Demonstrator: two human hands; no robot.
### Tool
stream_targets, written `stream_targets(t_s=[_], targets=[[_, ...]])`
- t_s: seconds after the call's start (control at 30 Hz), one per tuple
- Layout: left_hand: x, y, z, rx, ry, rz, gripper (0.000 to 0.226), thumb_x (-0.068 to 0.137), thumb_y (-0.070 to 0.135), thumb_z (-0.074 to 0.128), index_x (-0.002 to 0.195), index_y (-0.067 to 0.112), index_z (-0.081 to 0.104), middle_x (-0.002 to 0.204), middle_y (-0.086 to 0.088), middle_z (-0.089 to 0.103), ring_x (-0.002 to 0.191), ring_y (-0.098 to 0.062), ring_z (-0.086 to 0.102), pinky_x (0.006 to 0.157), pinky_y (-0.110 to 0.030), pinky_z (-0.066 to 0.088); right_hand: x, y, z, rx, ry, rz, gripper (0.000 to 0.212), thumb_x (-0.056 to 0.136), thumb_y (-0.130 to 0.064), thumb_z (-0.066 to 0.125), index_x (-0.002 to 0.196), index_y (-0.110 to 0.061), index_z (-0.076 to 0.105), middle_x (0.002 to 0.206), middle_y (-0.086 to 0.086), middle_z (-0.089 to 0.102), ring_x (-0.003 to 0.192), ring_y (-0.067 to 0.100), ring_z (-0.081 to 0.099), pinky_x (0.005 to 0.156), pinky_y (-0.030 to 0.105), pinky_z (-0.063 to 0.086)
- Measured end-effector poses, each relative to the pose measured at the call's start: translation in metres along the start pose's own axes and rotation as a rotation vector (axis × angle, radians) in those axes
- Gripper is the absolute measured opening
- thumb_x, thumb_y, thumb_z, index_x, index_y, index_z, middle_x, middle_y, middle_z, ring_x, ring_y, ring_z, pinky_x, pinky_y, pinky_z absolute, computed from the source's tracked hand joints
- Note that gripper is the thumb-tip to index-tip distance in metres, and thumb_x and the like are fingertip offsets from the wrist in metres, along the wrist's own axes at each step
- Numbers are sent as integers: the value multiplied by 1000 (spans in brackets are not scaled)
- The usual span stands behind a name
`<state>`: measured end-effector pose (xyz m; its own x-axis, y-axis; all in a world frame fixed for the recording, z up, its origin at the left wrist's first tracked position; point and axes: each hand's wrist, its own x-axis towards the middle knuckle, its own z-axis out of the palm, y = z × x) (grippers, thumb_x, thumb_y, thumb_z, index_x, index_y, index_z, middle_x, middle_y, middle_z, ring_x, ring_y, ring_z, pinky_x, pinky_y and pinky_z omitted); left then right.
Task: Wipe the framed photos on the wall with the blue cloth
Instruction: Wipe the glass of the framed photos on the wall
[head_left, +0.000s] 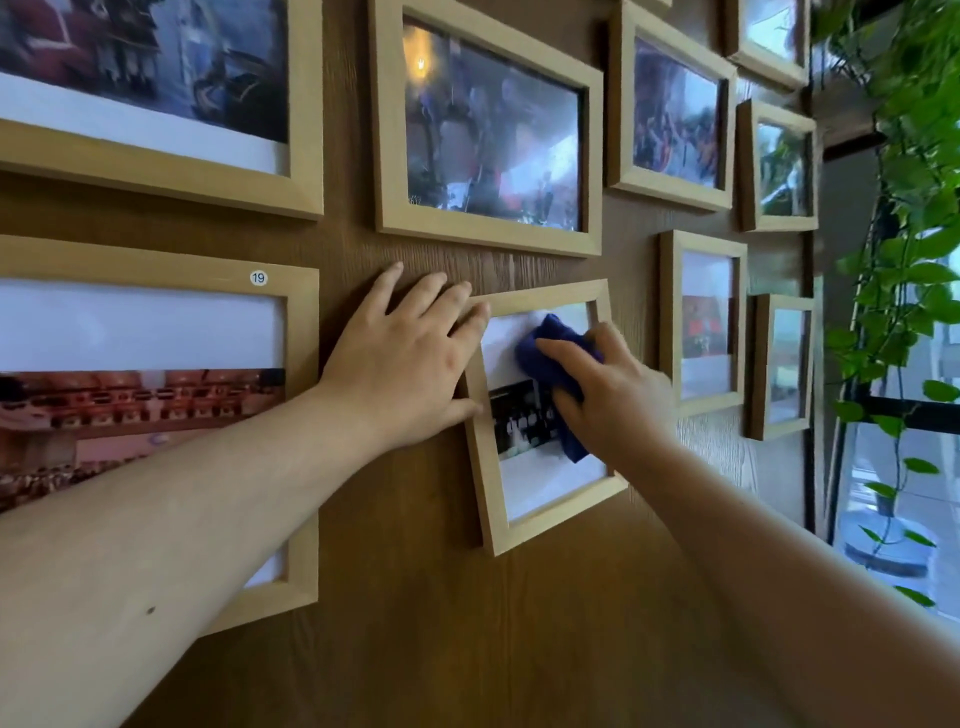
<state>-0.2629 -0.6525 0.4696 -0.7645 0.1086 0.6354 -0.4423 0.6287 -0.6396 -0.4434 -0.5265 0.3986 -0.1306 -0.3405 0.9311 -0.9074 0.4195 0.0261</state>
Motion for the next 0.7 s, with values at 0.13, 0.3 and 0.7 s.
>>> stream_targets(t_s=[0.13,0.3,0.7], targets=[[-1,-1,4,7,12,4,91,77,70,50,147,17,26,154,-11,31,142,-30,23,117,-55,14,-4,24,3,-34,-1,211,41,84,-29,59,124,-28,53,108,7,50,73,29,57,54,35,48],[-2,-2,6,18,22,8,90,77,69,51,147,16,28,153,-13,32,142,-31,24,116,-56,15,-15,-6,9,76,-26,90,49,87,-41,53,133,-30,42,115,5,48,70,23,57,52,37,53],[-2,-2,9,18,39,12,91,76,70,53,145,14,32,152,-14,35,141,-32,27,115,-58,17,-41,21,17,42,25,231,38,89,-41,54,124,-26,55,110,1,52,71,24,59,49,32,48]])
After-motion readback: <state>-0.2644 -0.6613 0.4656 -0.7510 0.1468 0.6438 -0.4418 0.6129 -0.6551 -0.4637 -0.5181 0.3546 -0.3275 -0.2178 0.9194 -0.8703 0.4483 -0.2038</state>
